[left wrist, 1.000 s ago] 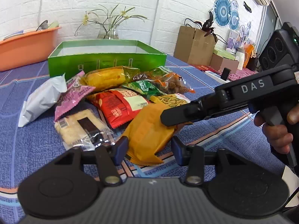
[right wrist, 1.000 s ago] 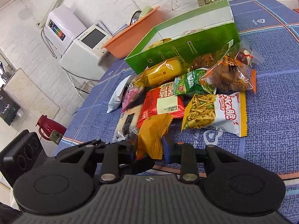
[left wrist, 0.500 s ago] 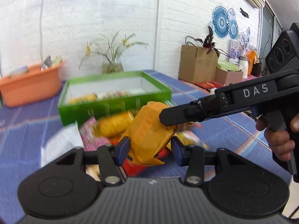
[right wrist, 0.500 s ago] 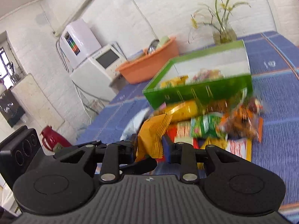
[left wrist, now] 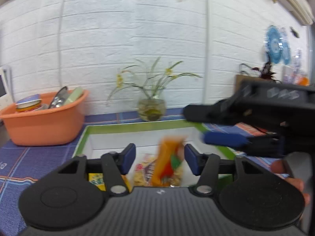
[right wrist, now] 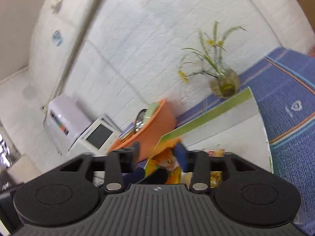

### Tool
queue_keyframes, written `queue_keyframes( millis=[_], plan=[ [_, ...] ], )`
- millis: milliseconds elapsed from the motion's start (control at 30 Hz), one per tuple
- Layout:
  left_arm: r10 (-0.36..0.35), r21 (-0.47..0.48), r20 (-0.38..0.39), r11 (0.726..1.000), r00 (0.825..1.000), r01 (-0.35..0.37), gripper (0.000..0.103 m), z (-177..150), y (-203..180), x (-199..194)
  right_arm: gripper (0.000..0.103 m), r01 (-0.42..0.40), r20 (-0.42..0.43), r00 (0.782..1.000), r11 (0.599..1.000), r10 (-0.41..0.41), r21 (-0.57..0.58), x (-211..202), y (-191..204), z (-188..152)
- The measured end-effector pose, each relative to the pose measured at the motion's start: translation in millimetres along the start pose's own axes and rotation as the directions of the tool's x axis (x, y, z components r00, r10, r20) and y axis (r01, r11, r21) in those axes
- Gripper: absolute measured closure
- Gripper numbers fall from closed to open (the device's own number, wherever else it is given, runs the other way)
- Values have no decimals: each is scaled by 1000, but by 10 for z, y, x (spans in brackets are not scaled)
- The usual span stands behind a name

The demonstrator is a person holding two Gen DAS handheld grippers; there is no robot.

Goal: Organize snacks
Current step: 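Drop the orange pouch into the green box from the right gripper, then grasp the white packet with the right gripper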

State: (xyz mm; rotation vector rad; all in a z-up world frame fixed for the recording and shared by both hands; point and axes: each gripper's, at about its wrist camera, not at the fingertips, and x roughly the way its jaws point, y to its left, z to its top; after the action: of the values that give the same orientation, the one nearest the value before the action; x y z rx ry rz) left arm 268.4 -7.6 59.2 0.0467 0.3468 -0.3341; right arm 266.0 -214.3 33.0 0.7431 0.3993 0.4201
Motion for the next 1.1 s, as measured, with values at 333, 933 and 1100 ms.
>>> queue_keyframes(
  millis=[333, 933, 1100],
  plan=[
    [89, -190, 85, 979, 992, -71, 0, -288, 794, -851, 0, -43, -65, 997, 994, 37, -100, -434, 188, -284],
    [-30, -345, -195, 938, 980, -40, 0, -1004, 1307, -887, 0, -107, -484, 873, 993, 67, -55, 605, 706, -819],
    [-57, -386, -207, 922, 977, -28, 0, -1052, 1357, -822, 0, -65, -490, 872, 986, -19, -154, 787, 781, -844]
  ],
)
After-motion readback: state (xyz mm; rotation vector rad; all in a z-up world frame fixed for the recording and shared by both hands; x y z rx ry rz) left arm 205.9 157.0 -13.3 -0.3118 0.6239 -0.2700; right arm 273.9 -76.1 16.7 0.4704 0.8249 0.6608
